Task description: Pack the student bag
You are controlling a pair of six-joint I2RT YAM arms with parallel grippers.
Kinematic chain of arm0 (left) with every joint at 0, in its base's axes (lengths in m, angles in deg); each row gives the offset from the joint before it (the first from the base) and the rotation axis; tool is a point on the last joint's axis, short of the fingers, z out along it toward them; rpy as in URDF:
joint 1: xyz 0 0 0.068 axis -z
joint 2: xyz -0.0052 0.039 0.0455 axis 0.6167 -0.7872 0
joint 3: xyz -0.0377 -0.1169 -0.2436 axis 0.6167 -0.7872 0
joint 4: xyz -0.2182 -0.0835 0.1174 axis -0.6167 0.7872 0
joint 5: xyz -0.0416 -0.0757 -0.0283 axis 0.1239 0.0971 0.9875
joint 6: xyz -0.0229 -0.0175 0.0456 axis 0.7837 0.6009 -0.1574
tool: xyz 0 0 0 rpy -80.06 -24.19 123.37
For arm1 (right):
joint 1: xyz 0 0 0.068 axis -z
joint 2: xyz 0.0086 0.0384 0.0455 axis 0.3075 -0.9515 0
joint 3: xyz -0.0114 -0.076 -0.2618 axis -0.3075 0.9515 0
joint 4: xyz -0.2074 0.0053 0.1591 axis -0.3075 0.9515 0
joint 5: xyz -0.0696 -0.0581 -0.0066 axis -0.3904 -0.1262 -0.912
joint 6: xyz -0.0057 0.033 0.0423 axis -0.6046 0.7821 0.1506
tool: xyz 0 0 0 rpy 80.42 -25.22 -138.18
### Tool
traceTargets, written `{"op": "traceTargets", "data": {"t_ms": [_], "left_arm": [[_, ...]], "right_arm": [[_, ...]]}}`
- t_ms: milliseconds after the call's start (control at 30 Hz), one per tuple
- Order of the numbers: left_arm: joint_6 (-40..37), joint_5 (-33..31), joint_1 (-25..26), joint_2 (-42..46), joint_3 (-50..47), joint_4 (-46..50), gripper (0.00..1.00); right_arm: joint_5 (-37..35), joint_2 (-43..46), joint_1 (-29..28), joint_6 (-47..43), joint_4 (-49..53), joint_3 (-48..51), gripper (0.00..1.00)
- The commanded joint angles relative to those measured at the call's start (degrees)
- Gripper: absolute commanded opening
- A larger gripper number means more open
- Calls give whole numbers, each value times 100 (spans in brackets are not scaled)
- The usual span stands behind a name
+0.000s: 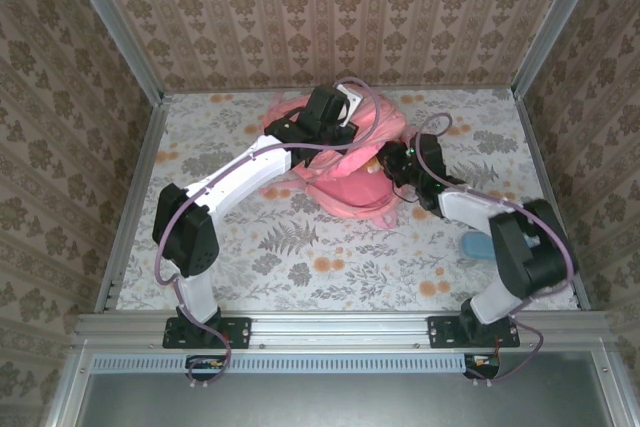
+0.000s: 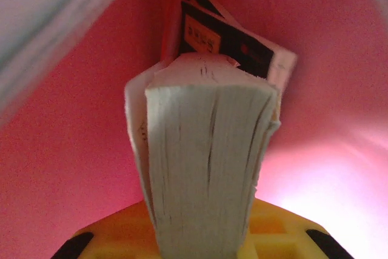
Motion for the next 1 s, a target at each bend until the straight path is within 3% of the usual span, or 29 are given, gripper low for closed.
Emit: {"op": "traceTargets", "data": {"t_ms": [0, 200, 400, 633, 800, 967], "left_arm": [[267, 46, -37, 383, 267, -684, 0], [376, 157, -116, 383, 246, -655, 0], [469, 235, -180, 330, 261, -683, 0], [535, 285, -252, 312, 211, -691, 0], [583, 311, -303, 271, 178, -738, 0], [681, 371, -358, 269, 53, -819, 0]], "right_arm": [[-390, -604, -61, 137, -1364, -491, 13], [-598, -1423, -200, 453, -1123, -803, 16], [50, -2222, -225, 845, -1155, -1463, 33], [445, -1770, -214, 1122, -727, -1184, 63], [578, -849, -170, 1178, 243, -667, 63], [589, -39, -52, 1226, 767, -73, 56]]}}
